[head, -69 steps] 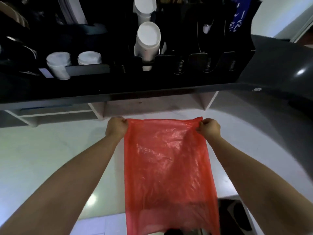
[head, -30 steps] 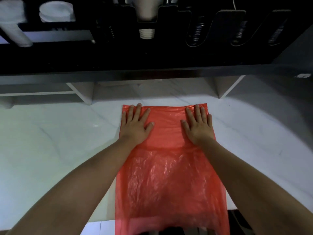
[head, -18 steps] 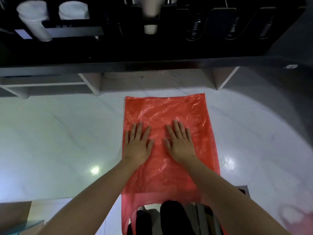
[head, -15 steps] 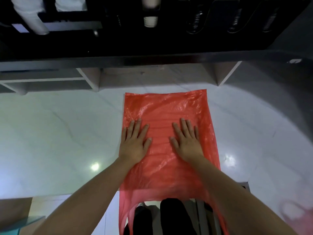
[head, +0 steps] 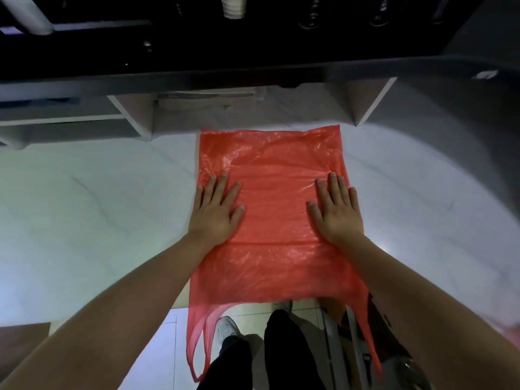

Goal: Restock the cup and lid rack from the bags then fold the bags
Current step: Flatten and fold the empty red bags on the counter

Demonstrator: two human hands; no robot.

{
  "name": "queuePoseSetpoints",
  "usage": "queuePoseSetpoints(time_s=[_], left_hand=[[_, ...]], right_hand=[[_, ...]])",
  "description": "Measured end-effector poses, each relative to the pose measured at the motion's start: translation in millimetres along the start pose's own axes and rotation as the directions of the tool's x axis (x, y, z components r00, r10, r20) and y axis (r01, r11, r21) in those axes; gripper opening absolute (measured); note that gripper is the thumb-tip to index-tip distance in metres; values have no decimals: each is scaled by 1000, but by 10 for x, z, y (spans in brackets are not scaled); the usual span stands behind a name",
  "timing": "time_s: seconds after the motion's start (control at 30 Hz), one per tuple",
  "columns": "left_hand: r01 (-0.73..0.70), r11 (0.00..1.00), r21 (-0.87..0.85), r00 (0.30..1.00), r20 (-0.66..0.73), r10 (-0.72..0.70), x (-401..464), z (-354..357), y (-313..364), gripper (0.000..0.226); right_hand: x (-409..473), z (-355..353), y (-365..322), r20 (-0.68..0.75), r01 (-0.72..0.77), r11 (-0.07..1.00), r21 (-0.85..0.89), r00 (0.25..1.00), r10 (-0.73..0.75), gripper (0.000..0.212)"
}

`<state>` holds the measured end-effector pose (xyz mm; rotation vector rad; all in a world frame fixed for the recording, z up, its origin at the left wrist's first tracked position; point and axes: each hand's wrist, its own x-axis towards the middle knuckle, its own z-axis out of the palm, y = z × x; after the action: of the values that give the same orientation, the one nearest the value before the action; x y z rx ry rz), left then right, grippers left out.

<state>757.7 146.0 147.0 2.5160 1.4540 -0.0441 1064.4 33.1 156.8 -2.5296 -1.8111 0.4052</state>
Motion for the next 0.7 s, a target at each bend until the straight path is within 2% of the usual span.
queuePoseSetpoints(time_s=[0.07, 0.13, 0.23, 0.33, 0.5, 0.7], left_hand=[[-1, 1000, 28, 999, 52, 0, 172, -130, 14, 67], [6, 998, 60, 999, 50, -9, 171, -254, 116, 65], [-22, 1000, 17, 999, -35, 22, -171, -311, 415, 62], [-28, 1000, -3, 999, -38, 28, -647, -182, 620, 60], [47, 998, 41, 998, 41, -49, -1051, 84, 505, 62], [-33, 999, 42, 999, -31, 34, -1153, 212, 173, 59]], right_hand=[[123, -123, -54, 29, -16, 1000, -6, 999, 16, 70], [87, -241, -204, -6, -15, 1000, 5, 1000, 15, 69], [-264, -277, -567, -77, 135, 990, 50, 988, -131, 67], [-666, -116, -823, -15, 241, 967, 78, 971, -240, 66], [-946, 138, -610, 110, 176, 984, 20, 978, -177, 65], [-1069, 141, -3, 52, 99, 995, -7, 994, -98, 65]])
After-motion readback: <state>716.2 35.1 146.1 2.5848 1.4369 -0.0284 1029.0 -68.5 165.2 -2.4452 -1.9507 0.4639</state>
